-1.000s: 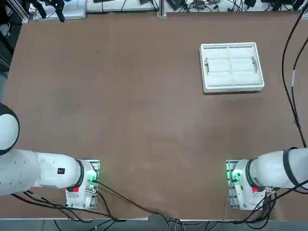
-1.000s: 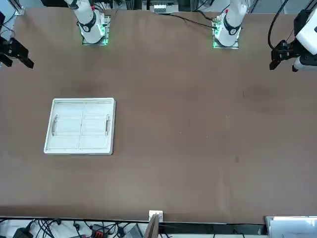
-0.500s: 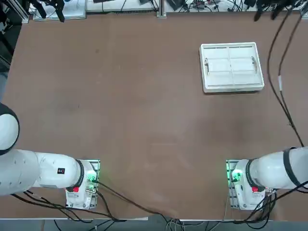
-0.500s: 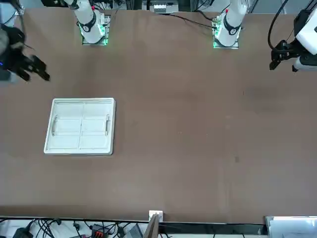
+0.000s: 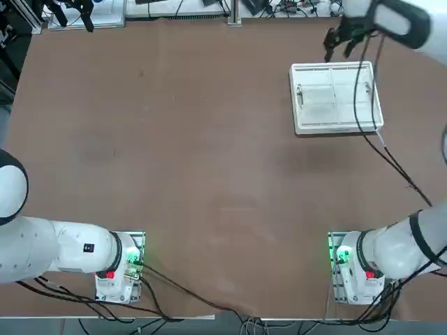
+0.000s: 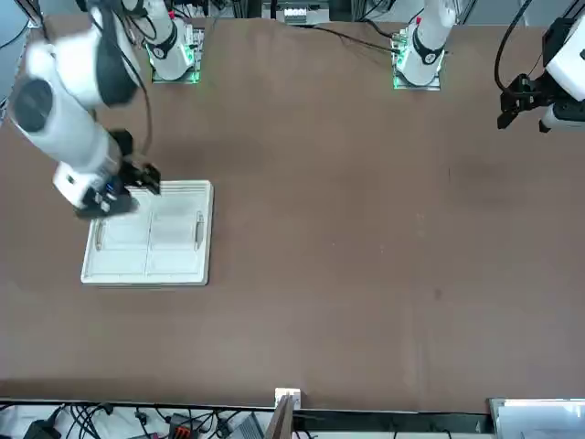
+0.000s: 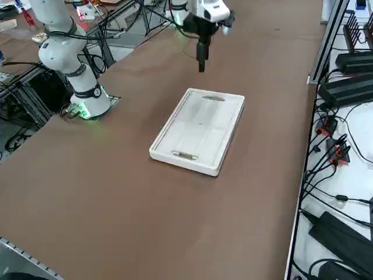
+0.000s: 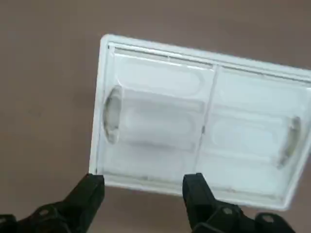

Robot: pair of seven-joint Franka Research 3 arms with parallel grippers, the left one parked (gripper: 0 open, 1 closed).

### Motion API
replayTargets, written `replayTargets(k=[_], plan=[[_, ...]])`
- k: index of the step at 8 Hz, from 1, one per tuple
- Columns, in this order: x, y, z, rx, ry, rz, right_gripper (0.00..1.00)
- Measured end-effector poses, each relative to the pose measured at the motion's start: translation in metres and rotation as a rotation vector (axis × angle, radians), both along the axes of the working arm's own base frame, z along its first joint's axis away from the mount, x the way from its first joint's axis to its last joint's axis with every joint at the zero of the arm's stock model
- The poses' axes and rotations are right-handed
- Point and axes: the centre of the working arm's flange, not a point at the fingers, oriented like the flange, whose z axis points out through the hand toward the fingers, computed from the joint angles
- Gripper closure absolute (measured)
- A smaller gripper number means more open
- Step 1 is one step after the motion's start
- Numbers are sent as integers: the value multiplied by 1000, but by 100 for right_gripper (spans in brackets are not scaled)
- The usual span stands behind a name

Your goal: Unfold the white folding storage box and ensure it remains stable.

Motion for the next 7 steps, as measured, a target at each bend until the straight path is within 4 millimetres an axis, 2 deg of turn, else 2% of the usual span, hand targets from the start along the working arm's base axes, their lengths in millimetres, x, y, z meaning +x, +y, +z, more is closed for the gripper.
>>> replayTargets(k=[2,3,4,7], plan=[[16,33,-74,7,-21,-39,3],[18,46,-101,4,-29,-69,4],[19,56,-118,6,-28,-97,5],[26,62,-124,72,-9,-185,11]])
